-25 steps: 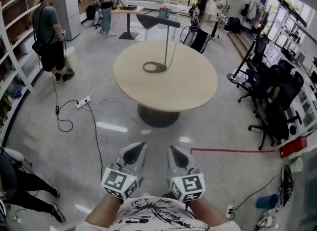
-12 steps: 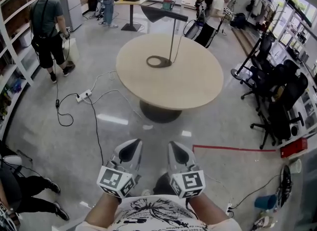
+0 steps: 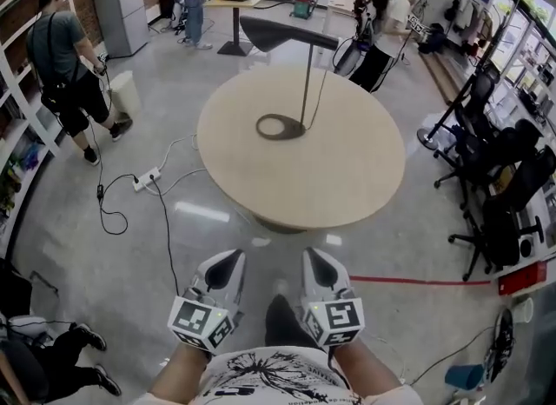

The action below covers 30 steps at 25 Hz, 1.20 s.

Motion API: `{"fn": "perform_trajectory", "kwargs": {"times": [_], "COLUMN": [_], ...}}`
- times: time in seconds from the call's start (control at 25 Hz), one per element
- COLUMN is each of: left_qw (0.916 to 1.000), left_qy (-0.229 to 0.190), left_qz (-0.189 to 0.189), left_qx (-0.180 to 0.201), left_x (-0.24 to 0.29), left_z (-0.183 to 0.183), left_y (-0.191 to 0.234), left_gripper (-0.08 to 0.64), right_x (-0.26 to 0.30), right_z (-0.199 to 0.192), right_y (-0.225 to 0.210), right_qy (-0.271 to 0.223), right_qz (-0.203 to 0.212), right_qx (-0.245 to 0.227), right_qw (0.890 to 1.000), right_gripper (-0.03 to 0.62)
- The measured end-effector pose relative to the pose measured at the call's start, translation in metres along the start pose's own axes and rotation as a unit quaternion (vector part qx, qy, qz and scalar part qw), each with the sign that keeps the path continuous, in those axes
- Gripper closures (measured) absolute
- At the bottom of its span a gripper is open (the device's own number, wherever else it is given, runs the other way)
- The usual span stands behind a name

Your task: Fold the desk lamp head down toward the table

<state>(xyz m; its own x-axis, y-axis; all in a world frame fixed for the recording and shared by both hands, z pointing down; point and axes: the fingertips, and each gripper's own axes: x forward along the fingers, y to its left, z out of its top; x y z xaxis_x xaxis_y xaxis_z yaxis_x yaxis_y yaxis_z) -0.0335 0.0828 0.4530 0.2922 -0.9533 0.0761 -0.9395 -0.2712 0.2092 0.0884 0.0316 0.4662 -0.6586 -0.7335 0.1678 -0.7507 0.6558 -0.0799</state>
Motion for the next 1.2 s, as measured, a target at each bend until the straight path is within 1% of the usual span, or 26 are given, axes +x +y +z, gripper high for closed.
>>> {"fn": "perform_trajectory", "kwargs": {"times": [0.12,0.28,0.4,0.48,0.6,0.8,0.88,1.0,1.08,1.2], "left_qw": [0.9999,0.9998,0.9994,0.9992,0.9986,0.9973,0.9973,0.9983,0.9990,0.9997], "left_qy": [0.000,-0.008,-0.015,-0.017,-0.021,-0.015,-0.011,-0.011,-0.012,-0.012], "left_qz": [0.012,0.020,0.029,0.036,0.049,0.070,0.071,0.057,0.041,0.011], "left_qx": [-0.001,0.000,0.003,0.007,0.008,0.014,0.014,0.011,0.012,0.018], "left_x": [0.045,0.105,0.142,0.160,0.178,0.199,0.209,0.228,0.245,0.269], "left_z": [0.013,0.033,0.046,0.050,0.056,0.064,0.064,0.072,0.077,0.089], "left_y": [0.019,0.044,0.061,0.073,0.091,0.126,0.141,0.162,0.174,0.191], "left_gripper": [0.555,0.555,0.555,0.555,0.555,0.555,0.555,0.555,0.555,0.555], "right_x": [0.041,0.093,0.127,0.147,0.175,0.218,0.233,0.258,0.274,0.296], "right_z": [0.014,0.033,0.046,0.053,0.062,0.079,0.083,0.091,0.097,0.110], "right_y": [-0.029,-0.061,-0.080,-0.090,-0.104,-0.120,-0.124,-0.129,-0.134,-0.145], "right_qy": [0.003,0.006,-0.003,-0.015,-0.025,-0.030,-0.028,-0.028,-0.032,-0.039], "right_qz": [0.007,0.031,0.051,0.062,0.062,0.062,0.057,0.042,0.025,-0.014], "right_qx": [0.003,-0.015,-0.023,-0.029,-0.042,-0.030,-0.031,-0.033,-0.036,-0.037], "right_qw": [1.000,0.999,0.998,0.998,0.997,0.997,0.997,0.998,0.999,0.998], "right_gripper": [0.583,0.583,0.583,0.583,0.583,0.583,0.583,0.583,0.583,0.583]}}
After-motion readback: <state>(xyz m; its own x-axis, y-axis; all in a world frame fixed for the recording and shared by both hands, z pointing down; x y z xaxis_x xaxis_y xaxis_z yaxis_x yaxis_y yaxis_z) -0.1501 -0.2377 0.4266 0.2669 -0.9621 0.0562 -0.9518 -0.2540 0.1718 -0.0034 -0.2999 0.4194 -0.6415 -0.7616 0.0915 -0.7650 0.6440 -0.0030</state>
